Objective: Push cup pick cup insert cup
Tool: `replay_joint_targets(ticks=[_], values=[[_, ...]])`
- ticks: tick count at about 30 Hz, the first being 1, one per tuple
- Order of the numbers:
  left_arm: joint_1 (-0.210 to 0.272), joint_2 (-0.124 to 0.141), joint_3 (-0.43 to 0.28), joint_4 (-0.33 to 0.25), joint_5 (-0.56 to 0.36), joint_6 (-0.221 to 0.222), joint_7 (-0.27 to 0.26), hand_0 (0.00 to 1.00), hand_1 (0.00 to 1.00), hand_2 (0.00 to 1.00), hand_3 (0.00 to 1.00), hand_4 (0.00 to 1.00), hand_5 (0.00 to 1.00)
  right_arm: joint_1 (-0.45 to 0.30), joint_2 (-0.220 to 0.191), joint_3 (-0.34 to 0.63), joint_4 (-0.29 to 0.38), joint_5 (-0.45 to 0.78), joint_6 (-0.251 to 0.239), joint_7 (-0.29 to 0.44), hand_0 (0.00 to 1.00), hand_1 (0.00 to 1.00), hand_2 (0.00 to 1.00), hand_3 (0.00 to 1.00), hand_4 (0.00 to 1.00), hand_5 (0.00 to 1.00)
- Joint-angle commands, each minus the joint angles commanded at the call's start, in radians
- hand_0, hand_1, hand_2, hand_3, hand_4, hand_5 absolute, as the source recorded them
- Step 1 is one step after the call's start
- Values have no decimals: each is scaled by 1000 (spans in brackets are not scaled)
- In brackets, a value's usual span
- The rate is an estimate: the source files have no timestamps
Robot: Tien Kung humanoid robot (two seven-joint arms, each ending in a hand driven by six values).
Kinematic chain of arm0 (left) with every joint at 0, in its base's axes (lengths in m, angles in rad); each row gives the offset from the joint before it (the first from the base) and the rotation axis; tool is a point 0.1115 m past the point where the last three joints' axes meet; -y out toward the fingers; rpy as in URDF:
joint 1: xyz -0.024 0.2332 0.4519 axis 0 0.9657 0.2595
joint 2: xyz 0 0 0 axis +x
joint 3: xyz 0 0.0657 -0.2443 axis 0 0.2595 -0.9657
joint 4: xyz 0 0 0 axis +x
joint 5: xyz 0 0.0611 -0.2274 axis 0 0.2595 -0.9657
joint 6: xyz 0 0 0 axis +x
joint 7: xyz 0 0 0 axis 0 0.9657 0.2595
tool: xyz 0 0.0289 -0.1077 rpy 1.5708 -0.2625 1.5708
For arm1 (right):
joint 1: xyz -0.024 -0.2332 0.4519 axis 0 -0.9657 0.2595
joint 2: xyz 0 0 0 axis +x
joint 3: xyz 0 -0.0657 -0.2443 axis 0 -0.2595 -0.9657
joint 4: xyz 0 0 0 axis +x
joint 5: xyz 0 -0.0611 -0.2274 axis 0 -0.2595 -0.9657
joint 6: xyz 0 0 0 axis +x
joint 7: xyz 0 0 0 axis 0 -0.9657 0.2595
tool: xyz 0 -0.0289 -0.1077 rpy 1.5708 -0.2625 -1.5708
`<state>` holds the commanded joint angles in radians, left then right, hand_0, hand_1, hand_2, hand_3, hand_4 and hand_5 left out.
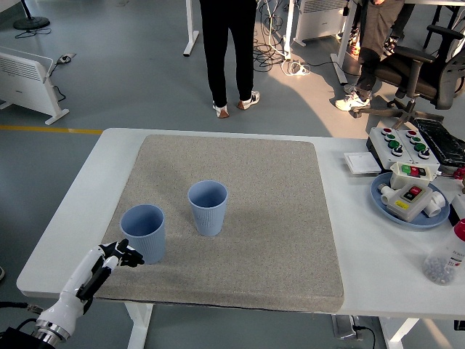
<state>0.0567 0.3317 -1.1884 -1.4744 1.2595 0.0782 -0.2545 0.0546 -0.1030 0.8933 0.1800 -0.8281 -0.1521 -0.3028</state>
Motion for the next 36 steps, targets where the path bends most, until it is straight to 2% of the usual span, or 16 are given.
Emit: replay_joint_targets(ticks=[1,4,6,7,12,13,21,29,36], values=[[-5,2,6,4,0,-2,1,610,596,519,457,614,998,0,0,-2,0,3,0,0,530,547,732,744,308,755],[-22,6,27,18,-5,-4,1,610,596,519,457,614,998,-1,1,-4,0,5,-1,0,530,547,732,744,308,755],[-41,6,48,35,-6,-5,2,610,596,519,457,614,998,-1,1,-5,0,6,-2,-1,530,547,732,744,308,755],[-47,6,54,40,-7,-5,2,661,604,523,458,609,998,-2,1,-5,0,5,-2,-1,530,547,727,737,301,751],[-86,2,80,83,-15,-8,3,661,604,523,458,609,998,-4,1,-10,0,8,-3,-3,530,547,727,737,301,751],[-91,1,82,89,-15,-8,2,689,608,525,463,610,998,-4,1,-11,0,9,-3,-3,530,547,724,732,298,751],[-144,0,97,150,-16,-7,-1,711,610,527,465,614,998,-2,3,-15,0,14,-3,-4,530,547,723,728,294,750],[-200,1,141,204,-34,-8,-8,718,612,525,465,620,998,0,5,-15,0,8,-2,-5,530,547,723,727,292,750],[-255,-5,186,251,-76,19,-29,723,612,526,464,621,998,-1,6,-31,0,23,-5,-5,530,547,721,726,290,750]])
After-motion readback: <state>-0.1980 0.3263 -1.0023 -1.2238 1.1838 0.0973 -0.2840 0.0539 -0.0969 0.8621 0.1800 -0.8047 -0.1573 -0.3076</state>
